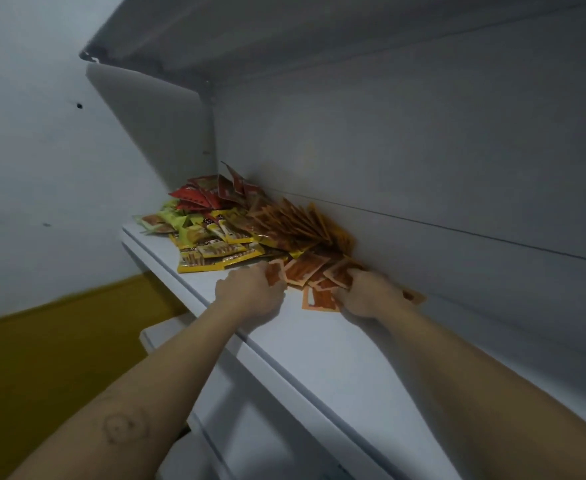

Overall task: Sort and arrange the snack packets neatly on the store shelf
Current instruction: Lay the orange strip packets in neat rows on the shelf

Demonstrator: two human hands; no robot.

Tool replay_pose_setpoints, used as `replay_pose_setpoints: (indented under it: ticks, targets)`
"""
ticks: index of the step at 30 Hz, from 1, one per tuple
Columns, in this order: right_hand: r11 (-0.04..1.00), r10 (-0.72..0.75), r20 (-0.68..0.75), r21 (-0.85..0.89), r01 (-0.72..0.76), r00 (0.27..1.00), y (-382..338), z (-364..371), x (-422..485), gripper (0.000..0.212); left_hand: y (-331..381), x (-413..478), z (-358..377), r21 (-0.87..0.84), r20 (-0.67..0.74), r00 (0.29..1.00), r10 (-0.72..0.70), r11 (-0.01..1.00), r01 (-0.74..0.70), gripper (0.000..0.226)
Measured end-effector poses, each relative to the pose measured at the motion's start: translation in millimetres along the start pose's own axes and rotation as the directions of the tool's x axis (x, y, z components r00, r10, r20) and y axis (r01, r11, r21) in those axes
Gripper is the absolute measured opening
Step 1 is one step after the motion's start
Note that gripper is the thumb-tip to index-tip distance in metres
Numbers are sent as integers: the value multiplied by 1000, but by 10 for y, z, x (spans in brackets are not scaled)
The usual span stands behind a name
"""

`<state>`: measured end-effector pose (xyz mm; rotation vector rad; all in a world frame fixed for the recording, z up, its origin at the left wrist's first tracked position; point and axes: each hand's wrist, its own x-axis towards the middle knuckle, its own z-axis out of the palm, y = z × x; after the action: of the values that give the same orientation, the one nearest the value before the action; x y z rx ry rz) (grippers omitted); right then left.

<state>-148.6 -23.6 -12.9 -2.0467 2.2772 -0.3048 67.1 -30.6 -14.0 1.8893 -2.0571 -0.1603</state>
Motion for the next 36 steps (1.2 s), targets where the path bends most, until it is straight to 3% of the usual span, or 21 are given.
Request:
replay_pose_setpoints:
  ticks: [4, 8, 11, 14, 18, 21, 24, 30, 36]
  targets:
    - [997, 81, 19, -17, -80, 997, -46, 147, 104, 68, -24, 332, 149, 57, 140, 990, -27, 998, 19, 89]
    - [992, 99, -38, 83, -95, 994, -110, 176, 112, 57, -21, 614, 255, -38, 81, 997, 14, 999, -11, 92]
    - [974, 118, -125, 209, -90, 985, -78, 131, 80, 34, -3, 742, 370, -105, 15, 992, 127, 987, -124, 79]
    - [957, 198, -229, 254, -138, 953, -76, 178, 46, 35, -42, 787, 458, -233, -6, 978, 208, 951, -204, 57]
    - [950, 264, -291, 245, -195, 920, -107, 244, 42, 37, -99, 764, 461, -371, -45, 957, 288, 884, -284, 49]
    - [949, 284, -276, 219, -227, 918, -87, 231, 35, 31, -81, 744, 472, -283, -50, 935, 351, 893, -350, 51]
    - [943, 290, -243, 237, -234, 926, -83, 200, 23, 16, -61, 738, 511, -150, 55, 880, 472, 875, -460, 65]
    - [942, 266, -232, 268, -202, 936, -109, 107, -37, 41, -61, 775, 514, -201, 58, 803, 593, 795, -573, 43]
    - [909, 288, -199, 364, -202, 937, -96, 132, -89, 51, -49, 696, 534, -235, -37, 800, 599, 773, -590, 70]
